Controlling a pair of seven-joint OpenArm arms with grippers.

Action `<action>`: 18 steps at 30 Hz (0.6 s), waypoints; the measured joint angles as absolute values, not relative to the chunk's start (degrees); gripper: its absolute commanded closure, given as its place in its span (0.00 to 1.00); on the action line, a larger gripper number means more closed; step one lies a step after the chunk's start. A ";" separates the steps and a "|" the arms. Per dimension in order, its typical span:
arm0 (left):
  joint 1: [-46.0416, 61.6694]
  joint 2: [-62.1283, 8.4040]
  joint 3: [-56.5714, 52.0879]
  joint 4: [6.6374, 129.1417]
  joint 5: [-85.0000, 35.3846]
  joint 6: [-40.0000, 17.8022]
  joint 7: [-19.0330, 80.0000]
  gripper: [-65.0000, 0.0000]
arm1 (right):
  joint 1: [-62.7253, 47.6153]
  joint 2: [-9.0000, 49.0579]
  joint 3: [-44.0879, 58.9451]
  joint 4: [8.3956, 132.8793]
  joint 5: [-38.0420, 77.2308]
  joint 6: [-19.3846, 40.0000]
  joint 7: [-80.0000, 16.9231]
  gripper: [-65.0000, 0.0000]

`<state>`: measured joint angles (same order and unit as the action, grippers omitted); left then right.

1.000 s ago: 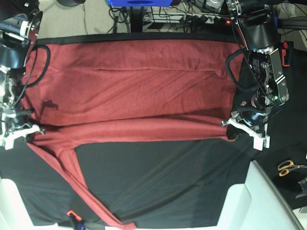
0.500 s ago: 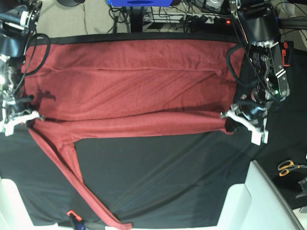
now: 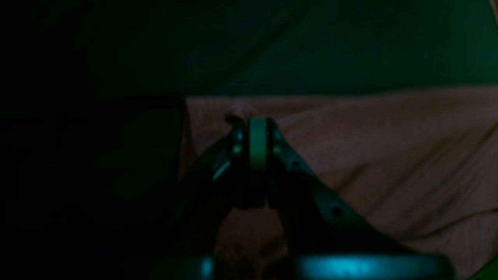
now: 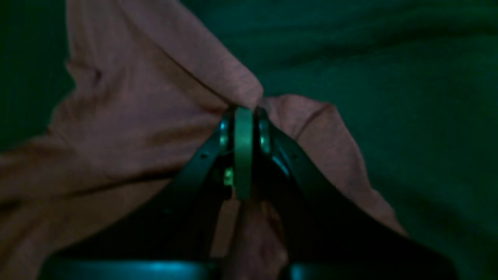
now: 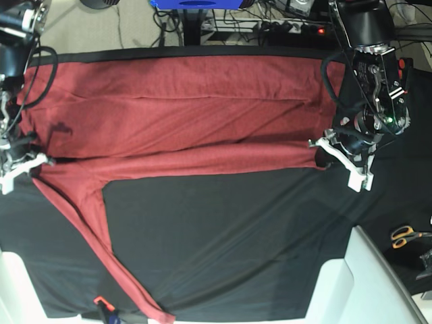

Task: Fold the T-shirt properly
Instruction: 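Fold the held hem edge further over the shirt body with both grippers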

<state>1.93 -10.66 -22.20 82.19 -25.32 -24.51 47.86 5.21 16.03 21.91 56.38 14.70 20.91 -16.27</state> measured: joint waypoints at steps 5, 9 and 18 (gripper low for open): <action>1.54 -10.66 -22.13 84.25 -25.41 -24.56 47.83 1.00 | 3.92 15.44 22.28 60.12 12.82 20.86 -17.74 1.00; 2.44 -10.68 -22.15 84.27 -25.32 -24.47 48.01 1.00 | 1.96 15.05 22.28 61.25 12.82 21.06 -17.96 1.00; 4.12 -10.70 -22.20 84.55 -25.36 -24.64 48.16 1.00 | -0.05 15.18 22.28 62.41 12.78 20.88 -18.09 1.00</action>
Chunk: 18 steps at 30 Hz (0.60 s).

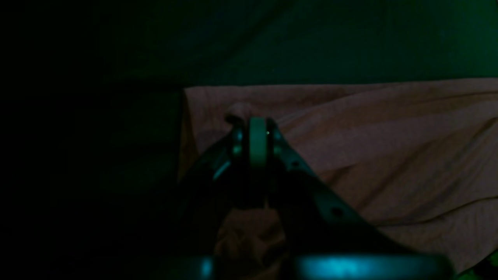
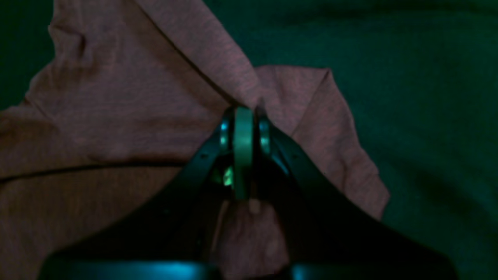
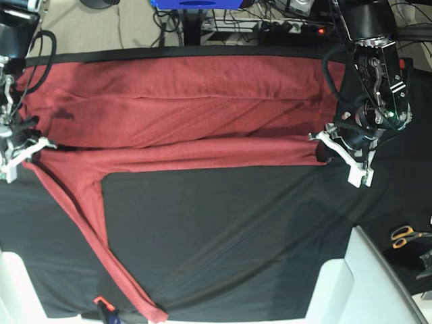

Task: Fold the T-shirt properly
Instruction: 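Fold the held hem edge further over the shirt body with both grippers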

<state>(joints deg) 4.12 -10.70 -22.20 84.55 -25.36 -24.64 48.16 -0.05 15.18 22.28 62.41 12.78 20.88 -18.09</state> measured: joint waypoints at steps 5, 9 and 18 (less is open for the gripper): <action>4.82 -11.62 -22.09 84.66 -25.34 -24.67 48.21 1.00 | -1.32 15.07 26.04 66.67 12.60 21.04 -21.89 1.00; 4.78 -11.44 -22.06 84.88 -25.39 -24.69 48.25 1.00 | -1.34 15.09 26.15 67.13 12.62 21.08 -22.68 1.00; 6.28 -11.42 -22.02 85.95 -25.36 -24.69 48.18 1.00 | -4.19 15.03 26.15 68.45 12.60 21.08 -23.81 1.00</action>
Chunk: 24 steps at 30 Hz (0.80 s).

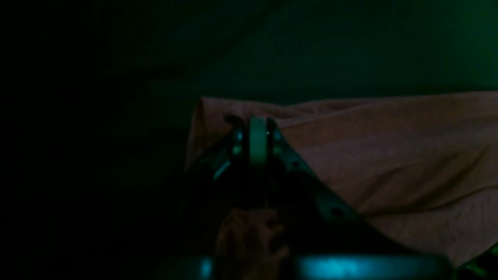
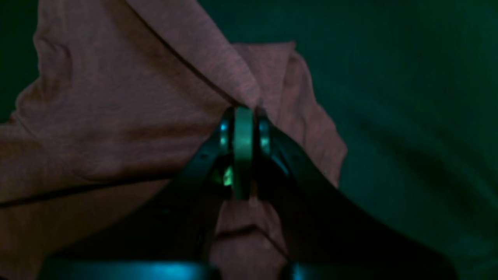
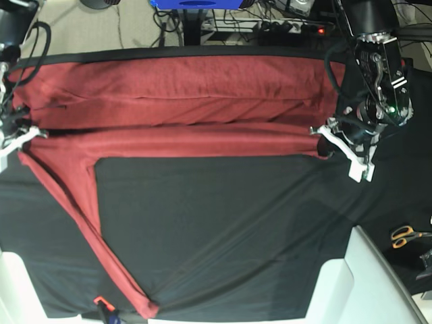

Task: Fold the T-shirt properly
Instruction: 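Fold the held hem edge further over the shirt body with both grippers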

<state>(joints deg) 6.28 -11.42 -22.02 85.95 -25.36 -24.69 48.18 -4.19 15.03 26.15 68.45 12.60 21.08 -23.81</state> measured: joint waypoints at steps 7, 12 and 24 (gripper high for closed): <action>6.68 -11.42 -22.02 86.52 -25.39 -24.69 48.25 1.00 | -4.51 14.90 26.15 70.04 12.60 21.06 -25.15 1.00; 8.23 -11.42 -22.02 86.54 -25.52 -24.69 48.14 1.00 | -4.78 14.90 26.15 70.02 12.64 21.06 -25.12 1.00; 7.68 -11.42 -22.00 86.24 -24.93 -24.69 48.03 1.00 | -5.32 14.87 26.13 69.73 12.60 21.06 -25.15 1.00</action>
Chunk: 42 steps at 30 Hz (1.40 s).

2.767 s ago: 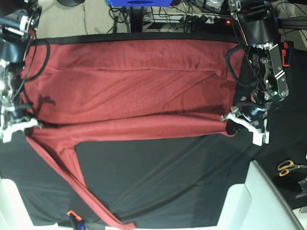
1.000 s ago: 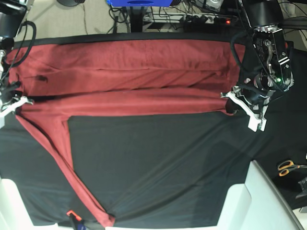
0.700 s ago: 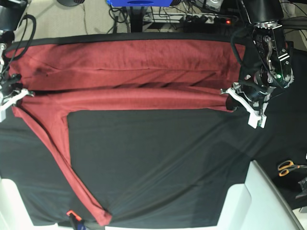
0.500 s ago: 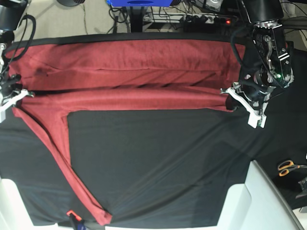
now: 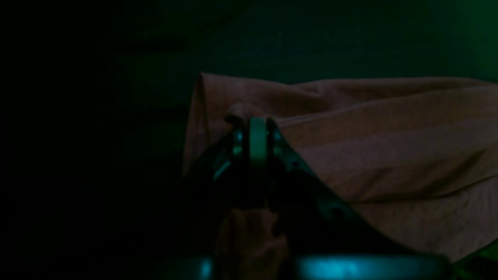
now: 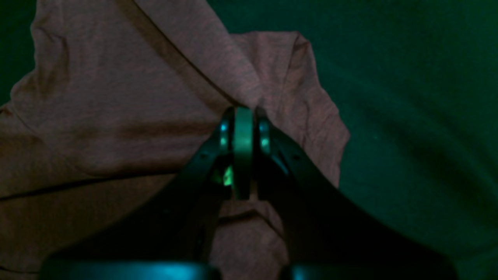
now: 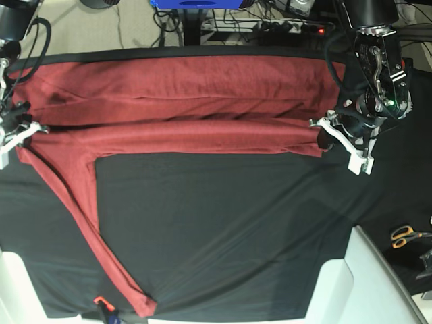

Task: Fold the T-shirt properly
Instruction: 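Fold the held hem edge further over the shirt body with both grippers, then open both grippers and release the folded hem edge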

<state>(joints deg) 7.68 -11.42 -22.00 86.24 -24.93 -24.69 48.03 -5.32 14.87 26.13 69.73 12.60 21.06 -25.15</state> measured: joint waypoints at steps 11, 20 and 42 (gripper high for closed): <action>7.68 -11.77 -17.96 84.20 -19.44 -24.64 47.83 1.00 | -5.45 13.30 26.26 69.73 12.60 20.88 -27.27 1.00; 7.64 -11.77 -17.91 84.09 -19.51 -24.67 47.44 1.00 | -5.43 13.26 26.26 69.73 12.62 20.93 -27.24 1.00; 6.90 -11.81 -17.91 83.99 -19.31 -24.67 47.62 1.00 | -5.48 12.82 26.26 67.66 12.51 18.63 -27.38 1.00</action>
<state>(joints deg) 6.90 -11.81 -17.91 83.99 -19.31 -24.67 47.62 -5.48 12.82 26.26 67.66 12.51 18.63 -27.38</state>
